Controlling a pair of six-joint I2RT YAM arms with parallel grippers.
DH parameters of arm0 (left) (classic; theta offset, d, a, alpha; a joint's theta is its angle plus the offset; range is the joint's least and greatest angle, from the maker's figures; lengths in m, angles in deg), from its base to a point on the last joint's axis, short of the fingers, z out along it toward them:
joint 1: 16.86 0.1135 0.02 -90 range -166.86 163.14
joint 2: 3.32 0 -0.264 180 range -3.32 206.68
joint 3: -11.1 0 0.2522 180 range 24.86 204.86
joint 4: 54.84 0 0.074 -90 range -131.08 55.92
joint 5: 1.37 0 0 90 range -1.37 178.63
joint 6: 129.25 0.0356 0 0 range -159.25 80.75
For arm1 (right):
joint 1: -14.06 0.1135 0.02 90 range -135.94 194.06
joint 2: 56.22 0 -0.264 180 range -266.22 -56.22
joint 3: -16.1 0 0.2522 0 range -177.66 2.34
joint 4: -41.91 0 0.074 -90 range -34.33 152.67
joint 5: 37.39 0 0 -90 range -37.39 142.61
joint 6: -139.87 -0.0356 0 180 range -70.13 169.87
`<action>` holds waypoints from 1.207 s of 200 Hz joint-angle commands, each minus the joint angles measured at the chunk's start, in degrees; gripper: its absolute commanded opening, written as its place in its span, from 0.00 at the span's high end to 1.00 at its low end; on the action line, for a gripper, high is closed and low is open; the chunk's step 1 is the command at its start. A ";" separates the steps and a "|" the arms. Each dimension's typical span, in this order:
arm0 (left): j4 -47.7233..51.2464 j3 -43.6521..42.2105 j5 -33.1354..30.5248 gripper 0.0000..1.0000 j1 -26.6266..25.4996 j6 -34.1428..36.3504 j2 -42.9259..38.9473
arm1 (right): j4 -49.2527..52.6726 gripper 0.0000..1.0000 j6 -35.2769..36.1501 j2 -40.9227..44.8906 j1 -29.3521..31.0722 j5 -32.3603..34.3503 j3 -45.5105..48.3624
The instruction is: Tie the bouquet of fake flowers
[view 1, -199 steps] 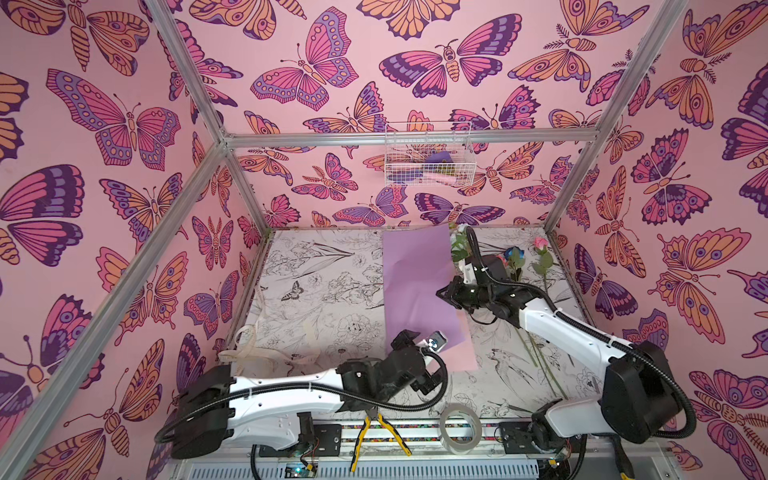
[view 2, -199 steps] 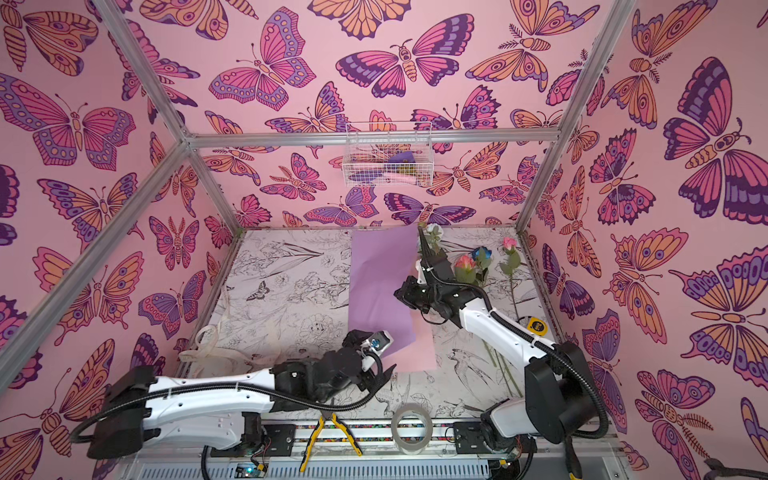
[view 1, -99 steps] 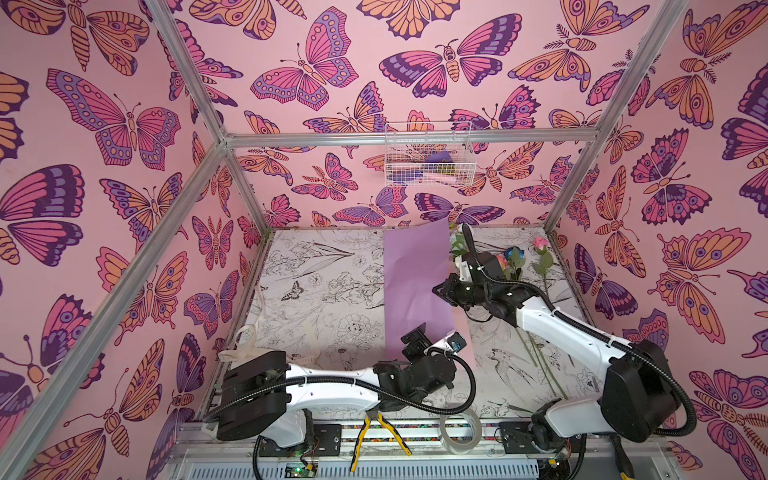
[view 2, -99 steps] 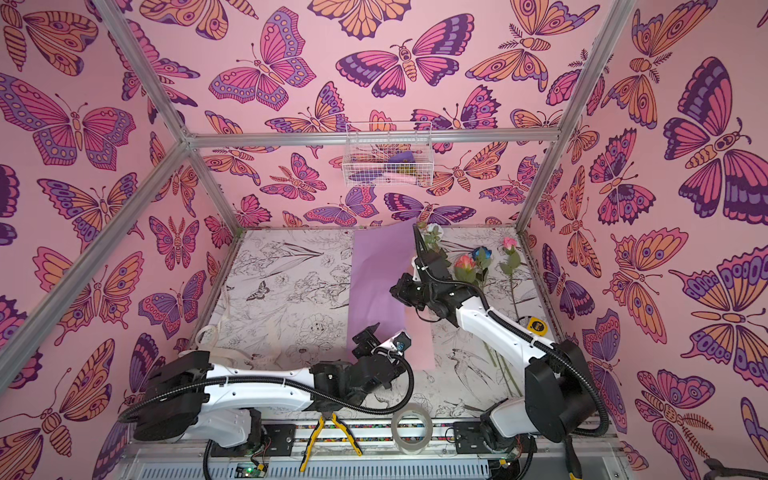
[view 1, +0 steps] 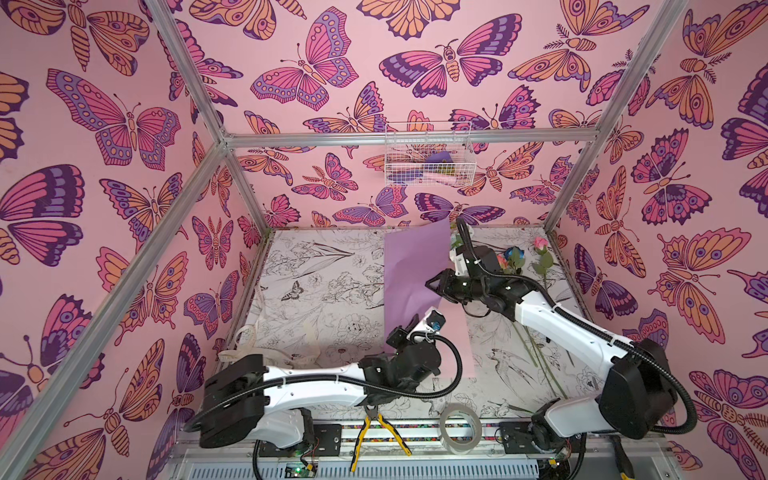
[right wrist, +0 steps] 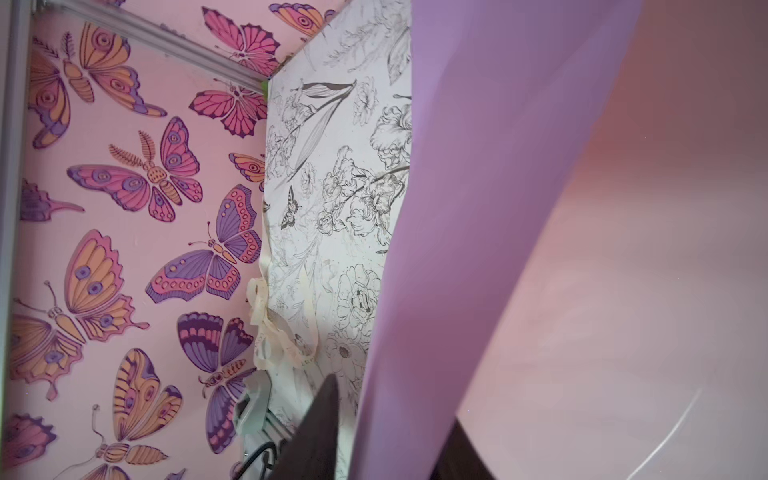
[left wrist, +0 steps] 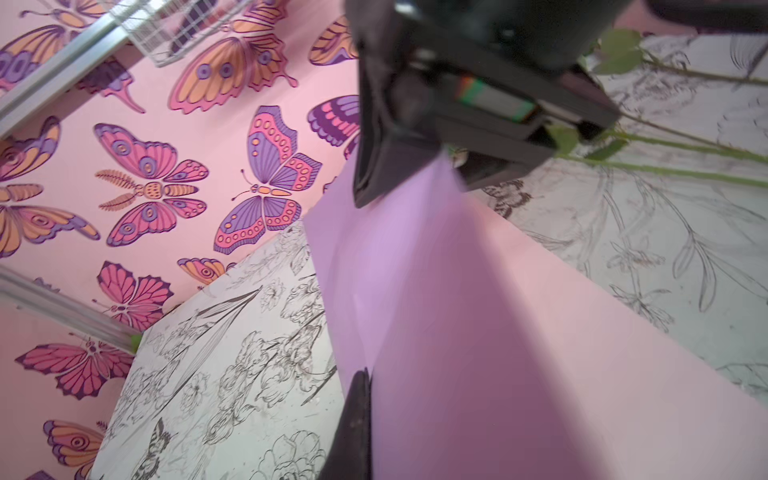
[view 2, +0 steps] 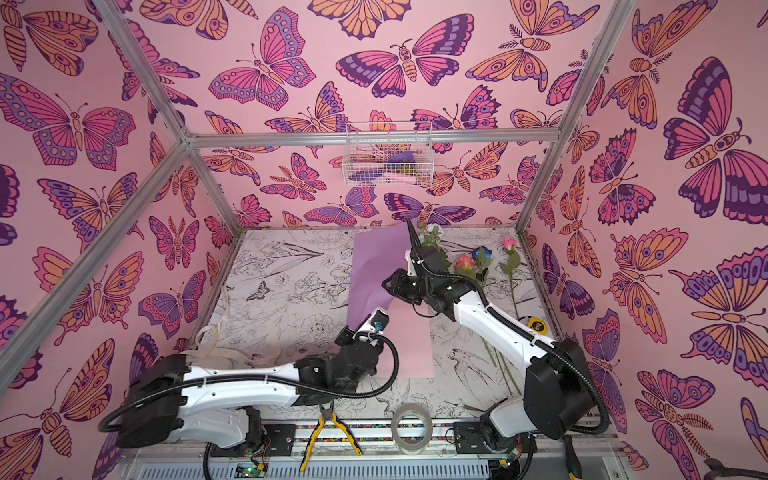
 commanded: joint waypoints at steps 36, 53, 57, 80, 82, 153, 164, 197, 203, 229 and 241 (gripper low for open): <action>14.68 -10.31 8.63 1.00 13.28 -18.61 -23.88 | 13.22 0.35 13.08 4.14 -3.53 7.07 -5.75; 18.18 -12.14 11.80 1.00 17.88 -22.26 -29.48 | 16.43 0.32 15.35 5.73 -5.32 9.85 -4.88; 18.99 -12.39 12.25 1.00 18.77 -23.00 -30.58 | 17.20 0.32 15.76 5.97 -5.85 10.44 -4.59; 22.68 -12.47 15.41 1.00 23.20 -26.30 -36.02 | 19.27 0.31 18.22 6.88 -8.07 12.51 -2.12; 22.86 -12.47 15.88 1.00 23.56 -26.48 -36.44 | 19.39 0.31 18.40 6.86 -8.14 12.81 -1.94; 27.14 -11.99 31.58 1.00 35.77 -38.07 -40.69 | 18.77 0.33 23.56 -2.43 -6.07 10.11 -1.94; 27.09 -12.52 33.21 1.00 37.38 -39.69 -40.77 | 18.87 0.33 24.54 -4.55 -4.16 10.89 -2.73; 27.88 -14.36 36.32 1.00 42.25 -45.58 -42.12 | 20.20 0.33 26.52 -13.39 1.24 13.42 -6.88; 28.04 -14.79 37.19 1.00 43.54 -46.69 -42.49 | 20.19 0.33 26.58 -14.95 2.05 13.84 -7.68; 28.06 -16.74 42.64 1.00 50.12 -50.42 -43.58 | 21.52 0.32 27.42 -21.39 4.73 15.32 -11.79; 27.47 -17.65 45.39 1.00 53.45 -51.43 -43.72 | 22.32 0.32 27.71 -24.09 5.56 16.17 -13.88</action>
